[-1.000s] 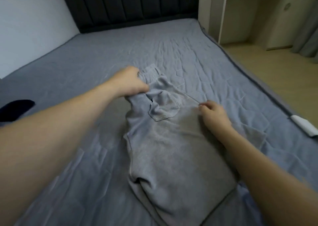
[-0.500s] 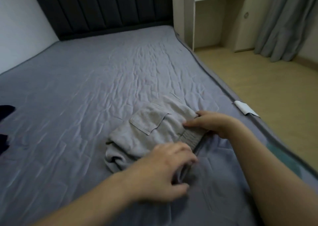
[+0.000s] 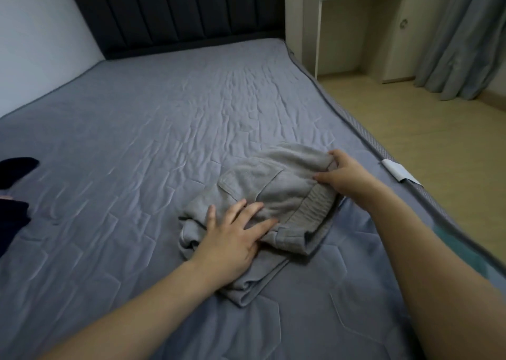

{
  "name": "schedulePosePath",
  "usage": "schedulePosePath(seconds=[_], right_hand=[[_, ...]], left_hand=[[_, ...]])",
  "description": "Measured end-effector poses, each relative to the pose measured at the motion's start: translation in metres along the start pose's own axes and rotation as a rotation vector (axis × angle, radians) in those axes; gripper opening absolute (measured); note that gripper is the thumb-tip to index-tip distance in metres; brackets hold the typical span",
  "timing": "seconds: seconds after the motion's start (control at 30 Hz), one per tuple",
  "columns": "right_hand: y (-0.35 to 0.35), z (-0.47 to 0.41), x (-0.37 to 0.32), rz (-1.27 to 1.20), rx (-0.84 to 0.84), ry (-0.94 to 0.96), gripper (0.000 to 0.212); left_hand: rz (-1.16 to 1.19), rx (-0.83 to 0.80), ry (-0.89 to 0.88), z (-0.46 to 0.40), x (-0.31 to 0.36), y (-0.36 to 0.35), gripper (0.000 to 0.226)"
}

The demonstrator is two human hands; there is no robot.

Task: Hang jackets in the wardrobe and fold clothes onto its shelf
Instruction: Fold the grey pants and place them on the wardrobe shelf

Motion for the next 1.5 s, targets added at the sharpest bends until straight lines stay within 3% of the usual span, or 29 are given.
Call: schedulePosePath(seconds=[0.1, 0.2, 0.27, 0.33, 0.4, 0.47, 0.6, 0.67, 0.83, 0.97, 1.07, 1.3, 1.43, 1.5], right_hand=[[-0.017, 0.007, 0.032, 0.369, -0.053, -0.036, 0.06], [-0.001, -0.001, 0.03, 0.501, 0.056, -0.073, 0.083], [-0.001, -0.003, 0.026, 0.296, 0.103, -0.12, 0.102], [-0.009, 0.0, 0.027, 0.188, 0.1, -0.168, 0.105], [-0.015, -0.002, 0.025, 0.284, 0.041, -0.208, 0.096], [-0.023, -0.009, 0.011, 0.346, -0.07, -0.259, 0.087], [-0.05, -0.019, -0.016, 0.406, -0.333, -0.397, 0.07], [-0.064, -0.02, -0.031, 0.404, -0.379, -0.406, 0.063], [-0.084, -0.019, -0.107, 0.25, -0.44, -0.377, 0.048], [-0.094, 0.001, -0.231, 0.033, -0.44, -0.382, 0.032], [-0.094, 0.024, -0.364, -0.041, -0.425, -0.389, 0.043], [-0.118, 0.151, -0.732, -0.118, -0.705, -0.229, 0.032], [-0.159, 0.24, -0.896, -0.212, -0.844, -0.083, 0.014], [-0.191, 0.282, -0.964, -0.279, -0.883, -0.016, 0.019]], left_hand=[[0.045, 0.083, -0.053, 0.006, 0.008, 0.006, 0.057], [0.29, 0.188, -0.061, 0.012, 0.002, 0.014, 0.058], [0.478, 0.196, 0.21, 0.013, -0.027, 0.017, 0.06], [0.409, 0.305, 0.59, 0.012, -0.077, 0.021, 0.067], [0.528, 0.177, 1.038, 0.021, -0.115, 0.008, 0.084], [0.853, 0.072, 1.259, 0.024, -0.116, -0.009, 0.081], [1.187, 0.108, 1.356, 0.021, -0.097, -0.029, 0.044], [1.282, 0.105, 1.377, 0.018, -0.097, -0.034, 0.033], [1.385, 0.121, 1.337, 0.004, -0.148, 0.019, 0.03], [1.279, 0.254, 1.448, 0.01, -0.23, 0.14, 0.024], [1.113, 0.348, 1.492, 0.023, -0.307, 0.278, 0.017], [0.64, 0.504, 1.602, 0.117, -0.471, 0.643, 0.02], [0.35, 0.55, 1.635, 0.216, -0.551, 0.826, 0.013], [0.23, 0.603, 1.65, 0.266, -0.587, 0.904, 0.015]])
Point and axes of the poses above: each hand's wrist, its own z-axis away from the middle knuckle, its own y-axis out of the back of the hand, x = y × z, the point moved 8 cm from there along -z, towards the middle knuckle, and after that the axes turned 14 degrees about x, right-handed, at the moved point
